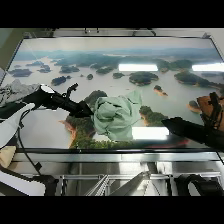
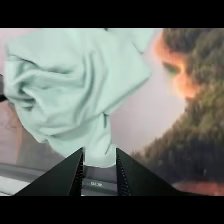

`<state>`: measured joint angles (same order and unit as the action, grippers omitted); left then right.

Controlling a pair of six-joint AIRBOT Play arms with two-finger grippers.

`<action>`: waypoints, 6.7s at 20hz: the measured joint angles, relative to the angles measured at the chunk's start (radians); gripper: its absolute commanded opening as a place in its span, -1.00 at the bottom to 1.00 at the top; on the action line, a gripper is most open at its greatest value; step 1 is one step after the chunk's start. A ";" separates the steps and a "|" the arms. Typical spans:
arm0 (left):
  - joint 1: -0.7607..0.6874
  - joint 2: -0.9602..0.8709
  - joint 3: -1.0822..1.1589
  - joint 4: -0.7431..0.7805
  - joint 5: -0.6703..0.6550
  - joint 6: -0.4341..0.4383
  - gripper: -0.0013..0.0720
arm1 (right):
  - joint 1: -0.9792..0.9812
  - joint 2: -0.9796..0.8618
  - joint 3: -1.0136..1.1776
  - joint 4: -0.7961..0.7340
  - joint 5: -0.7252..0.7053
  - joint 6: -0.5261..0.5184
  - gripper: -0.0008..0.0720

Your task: Fold the shirts.

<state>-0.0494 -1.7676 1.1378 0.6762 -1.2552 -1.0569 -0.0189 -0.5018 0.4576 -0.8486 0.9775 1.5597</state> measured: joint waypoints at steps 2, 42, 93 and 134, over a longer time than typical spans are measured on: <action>-0.029 -0.037 0.058 -0.010 0.002 0.003 -0.96 | 0.000 -0.127 0.000 0.057 -0.019 -0.061 0.37; 0.246 0.861 0.663 -0.016 -0.308 -0.102 -0.90 | -0.296 -0.182 0.968 0.428 0.251 -0.534 -0.92; 0.536 0.380 -0.231 0.270 -0.182 -0.113 0.93 | -0.169 -1.010 0.471 0.248 0.207 -0.694 -0.92; 0.361 0.116 -0.195 0.196 -0.079 -0.006 -0.46 | -0.203 -0.950 0.479 0.270 0.235 -0.701 -0.92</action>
<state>0.3119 -1.6520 0.9424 0.8722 -1.3338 -1.0634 -0.2222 -1.4517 0.9363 -0.5785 1.2121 0.8589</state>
